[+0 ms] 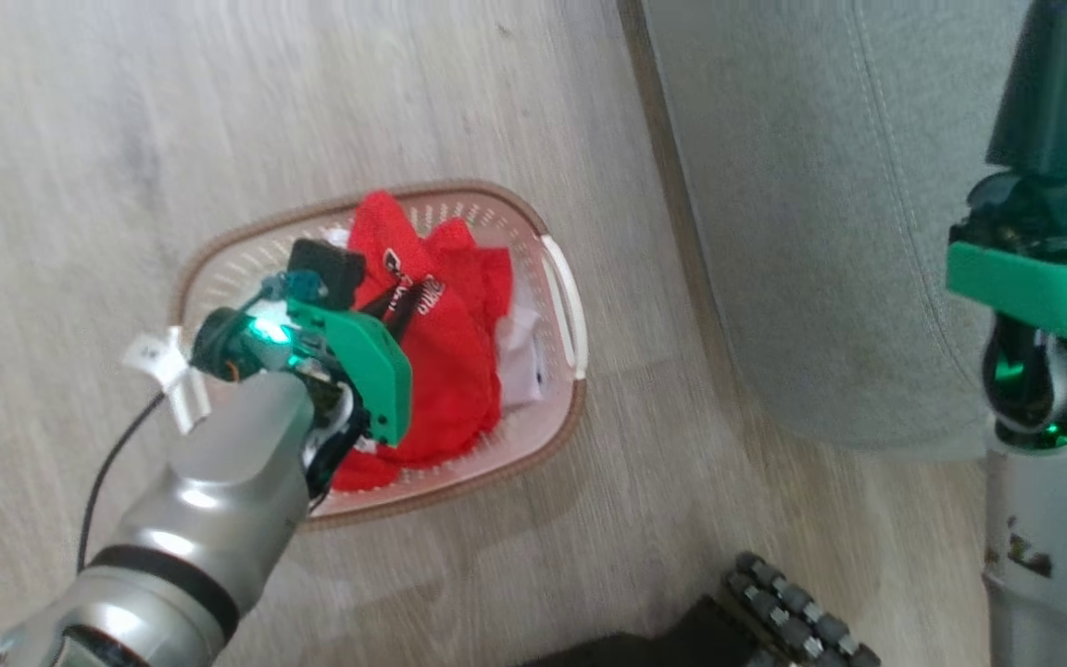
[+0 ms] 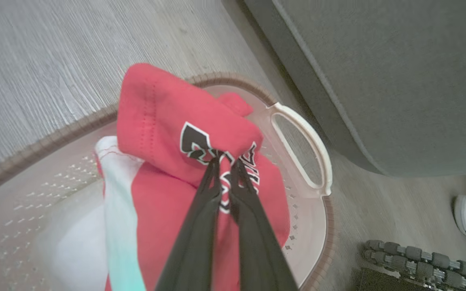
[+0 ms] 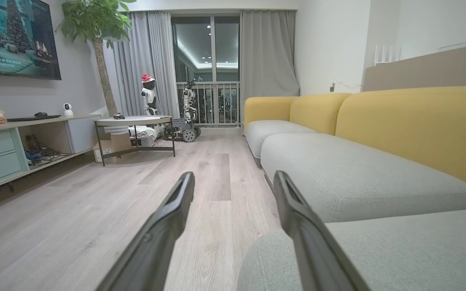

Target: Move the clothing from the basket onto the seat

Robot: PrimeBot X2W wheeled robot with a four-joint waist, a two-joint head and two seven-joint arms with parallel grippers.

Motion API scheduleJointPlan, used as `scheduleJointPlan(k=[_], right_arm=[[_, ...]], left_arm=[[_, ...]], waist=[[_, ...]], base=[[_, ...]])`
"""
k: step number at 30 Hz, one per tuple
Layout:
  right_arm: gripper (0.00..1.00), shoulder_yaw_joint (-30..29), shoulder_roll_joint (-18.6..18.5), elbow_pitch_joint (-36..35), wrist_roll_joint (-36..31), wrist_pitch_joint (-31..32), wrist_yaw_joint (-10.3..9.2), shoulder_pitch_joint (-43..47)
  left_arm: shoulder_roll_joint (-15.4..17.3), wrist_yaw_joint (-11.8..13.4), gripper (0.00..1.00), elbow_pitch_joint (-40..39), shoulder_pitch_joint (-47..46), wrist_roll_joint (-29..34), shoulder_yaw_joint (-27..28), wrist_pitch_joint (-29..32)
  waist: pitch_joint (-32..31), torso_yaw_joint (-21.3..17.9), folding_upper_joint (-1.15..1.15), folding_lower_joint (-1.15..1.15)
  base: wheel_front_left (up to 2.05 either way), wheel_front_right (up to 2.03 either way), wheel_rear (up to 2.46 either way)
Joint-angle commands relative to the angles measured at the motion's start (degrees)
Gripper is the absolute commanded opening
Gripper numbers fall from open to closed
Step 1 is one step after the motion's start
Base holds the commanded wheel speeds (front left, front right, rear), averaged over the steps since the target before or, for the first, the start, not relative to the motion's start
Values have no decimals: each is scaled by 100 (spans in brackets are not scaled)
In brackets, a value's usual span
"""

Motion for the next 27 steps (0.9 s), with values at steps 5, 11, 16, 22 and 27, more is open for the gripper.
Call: scheduleJointPlan(k=[5, 11, 16, 22, 27], right_arm=[[100, 95, -43, -89, -133, -28, -1, 251], [100, 117, -43, 119, -248, -28, -1, 600], [100, 144, -43, 256, -228, -28, -1, 955], [100, 140, -43, 382, -78, -28, -1, 1472], [100, 280, -43, 507, -70, -28, -1, 1828]], left_arm=[[76, -35, 0, -310, 166, -152, -87, -381], [44, -35, 0, -613, 351, -256, -263, -673], [109, -35, 0, -985, 464, -260, -268, -793], [205, 57, 0, -1654, 539, -202, -126, -842], [278, 208, 0, -2288, 480, -229, 26, -832]], waist=[[-652, 336, 0, 0], [-1350, 581, 0, 0], [-1878, 750, 0, 0], [-2455, 947, 0, 0], [-2851, 1120, 0, 0]], base=[[0, 0, 0], [0, 0, 0], [0, 0, 0], [0, 0, 0], [0, 0, 0]])
